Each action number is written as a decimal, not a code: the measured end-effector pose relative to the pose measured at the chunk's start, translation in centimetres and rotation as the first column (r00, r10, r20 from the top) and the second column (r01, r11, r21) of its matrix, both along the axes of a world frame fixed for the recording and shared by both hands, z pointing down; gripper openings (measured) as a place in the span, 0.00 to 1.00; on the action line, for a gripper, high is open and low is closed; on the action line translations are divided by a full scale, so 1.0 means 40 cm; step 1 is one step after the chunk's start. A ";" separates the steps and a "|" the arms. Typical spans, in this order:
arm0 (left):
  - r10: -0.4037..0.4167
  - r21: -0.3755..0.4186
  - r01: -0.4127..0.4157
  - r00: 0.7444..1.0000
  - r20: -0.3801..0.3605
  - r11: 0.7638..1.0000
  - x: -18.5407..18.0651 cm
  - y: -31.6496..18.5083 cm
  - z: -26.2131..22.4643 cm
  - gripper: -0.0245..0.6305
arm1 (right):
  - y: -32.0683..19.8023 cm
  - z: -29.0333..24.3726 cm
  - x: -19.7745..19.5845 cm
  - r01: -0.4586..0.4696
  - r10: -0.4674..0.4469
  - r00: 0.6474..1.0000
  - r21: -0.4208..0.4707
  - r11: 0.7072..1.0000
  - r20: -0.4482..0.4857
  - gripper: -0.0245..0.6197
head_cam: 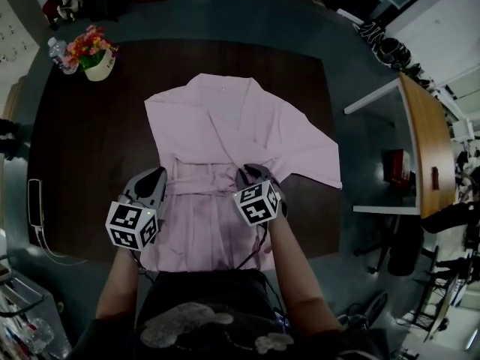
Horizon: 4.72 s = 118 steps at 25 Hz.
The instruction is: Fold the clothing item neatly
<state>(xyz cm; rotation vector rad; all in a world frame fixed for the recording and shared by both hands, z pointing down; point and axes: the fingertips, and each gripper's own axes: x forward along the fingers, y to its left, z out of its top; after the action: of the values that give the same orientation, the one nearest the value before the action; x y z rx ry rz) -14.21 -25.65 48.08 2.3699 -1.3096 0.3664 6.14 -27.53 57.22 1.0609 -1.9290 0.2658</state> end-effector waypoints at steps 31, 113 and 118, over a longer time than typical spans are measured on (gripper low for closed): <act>-0.141 0.055 0.137 0.987 0.082 0.989 0.152 -0.090 -0.039 0.05 | -0.263 -0.155 0.271 -0.267 0.197 0.941 0.245 0.932 0.274 0.09; -0.066 -0.052 0.070 0.995 0.075 0.996 1.170 0.237 0.121 0.05 | 0.305 0.166 1.024 -0.284 0.237 0.785 -0.007 0.959 0.572 0.19; -0.064 -0.064 0.068 0.996 0.061 0.996 1.159 0.219 0.135 0.05 | 0.269 0.236 0.998 -0.252 0.233 0.818 -0.037 0.967 0.525 0.19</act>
<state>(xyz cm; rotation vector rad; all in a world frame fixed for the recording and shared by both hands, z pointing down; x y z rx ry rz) 32.13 -16.87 53.50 2.2718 -1.3772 0.4560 46.07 -16.77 66.66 1.3636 -2.2786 0.7382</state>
